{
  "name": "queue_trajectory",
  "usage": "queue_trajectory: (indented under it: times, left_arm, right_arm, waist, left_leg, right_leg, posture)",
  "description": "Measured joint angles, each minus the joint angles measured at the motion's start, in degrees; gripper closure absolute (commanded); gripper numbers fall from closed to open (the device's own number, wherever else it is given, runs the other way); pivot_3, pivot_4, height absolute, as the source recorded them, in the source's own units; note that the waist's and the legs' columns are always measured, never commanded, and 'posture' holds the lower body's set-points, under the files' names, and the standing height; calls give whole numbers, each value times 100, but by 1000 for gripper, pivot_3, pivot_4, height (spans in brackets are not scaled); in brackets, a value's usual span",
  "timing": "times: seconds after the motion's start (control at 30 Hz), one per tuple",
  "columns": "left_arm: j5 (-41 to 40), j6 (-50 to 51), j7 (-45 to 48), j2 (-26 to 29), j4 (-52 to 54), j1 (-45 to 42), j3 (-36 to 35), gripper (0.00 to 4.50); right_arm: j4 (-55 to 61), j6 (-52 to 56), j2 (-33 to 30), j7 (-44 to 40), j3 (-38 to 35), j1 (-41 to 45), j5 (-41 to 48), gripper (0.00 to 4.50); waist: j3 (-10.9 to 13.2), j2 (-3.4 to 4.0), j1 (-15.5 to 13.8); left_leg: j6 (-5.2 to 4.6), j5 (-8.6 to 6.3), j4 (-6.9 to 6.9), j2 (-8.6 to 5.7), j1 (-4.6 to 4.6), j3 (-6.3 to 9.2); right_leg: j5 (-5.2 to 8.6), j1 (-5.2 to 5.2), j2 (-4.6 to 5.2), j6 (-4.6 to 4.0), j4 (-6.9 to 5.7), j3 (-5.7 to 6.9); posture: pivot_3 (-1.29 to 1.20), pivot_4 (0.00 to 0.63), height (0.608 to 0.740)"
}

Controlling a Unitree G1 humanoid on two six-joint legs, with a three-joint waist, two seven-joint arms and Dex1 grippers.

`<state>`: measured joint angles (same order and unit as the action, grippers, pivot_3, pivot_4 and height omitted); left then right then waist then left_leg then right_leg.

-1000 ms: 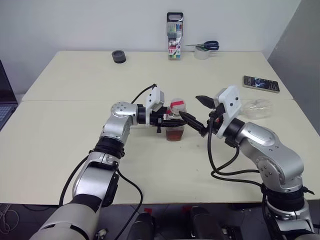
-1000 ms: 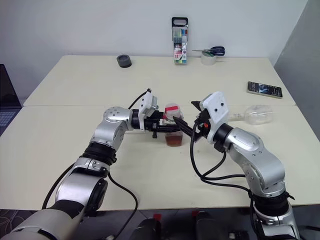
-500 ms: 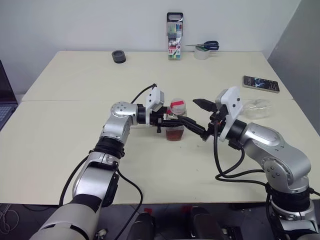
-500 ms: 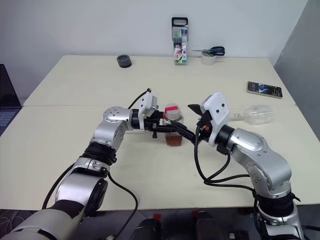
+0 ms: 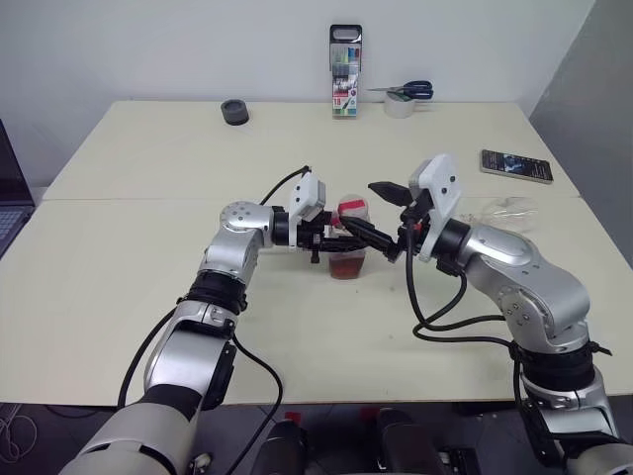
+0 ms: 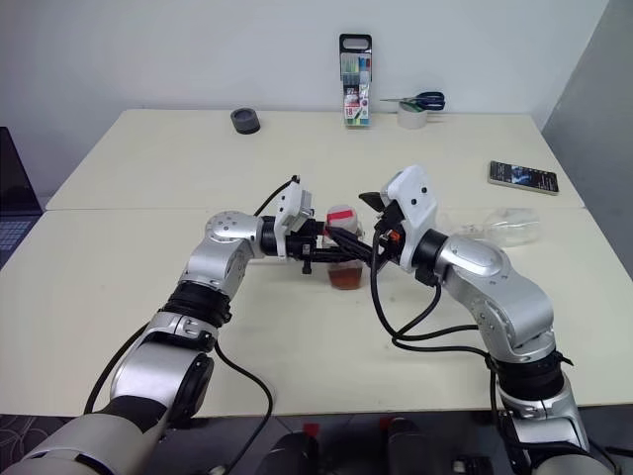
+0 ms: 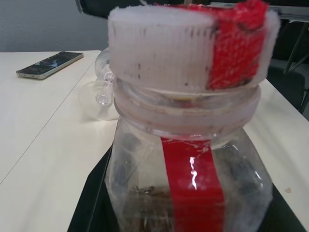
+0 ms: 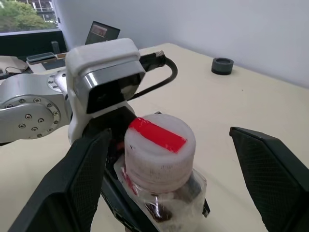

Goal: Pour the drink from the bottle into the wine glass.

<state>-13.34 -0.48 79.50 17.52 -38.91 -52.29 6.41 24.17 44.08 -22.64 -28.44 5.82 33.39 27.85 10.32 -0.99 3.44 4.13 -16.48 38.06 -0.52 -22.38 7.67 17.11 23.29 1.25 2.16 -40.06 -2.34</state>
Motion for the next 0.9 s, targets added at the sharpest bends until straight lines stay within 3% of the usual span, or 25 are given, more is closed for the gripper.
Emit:
queue_trajectory:
  times: [0.1,0.27,0.9]
  left_arm:
    - [0,-4,-2,0,1,22,0,2811]
    - [1,-5,-11,1,2,38,0,2811]
    - [2,-69,-138,24,35,70,-8,2812]
  right_arm:
    - [-75,-9,6,-16,1,0,-21,932]
    - [-77,-72,58,-76,69,2,-19,2663]
    - [-58,-476,-25,-162,335,44,-568,2690]
  waist:
    - [0,0,0]
    - [0,0,0]
    - [0,0,0]
  left_leg:
    - [4,2,0,0,0,0]
    - [5,3,0,0,0,1]
    - [8,4,0,0,0,0]
  right_leg:
    - [0,0,0,0,0,0]
    - [0,0,0,0,0,0]
    - [0,0,0,0,0,0]
  posture:
    - [0,150,740]
    - [0,150,740]
    - [0,150,740]
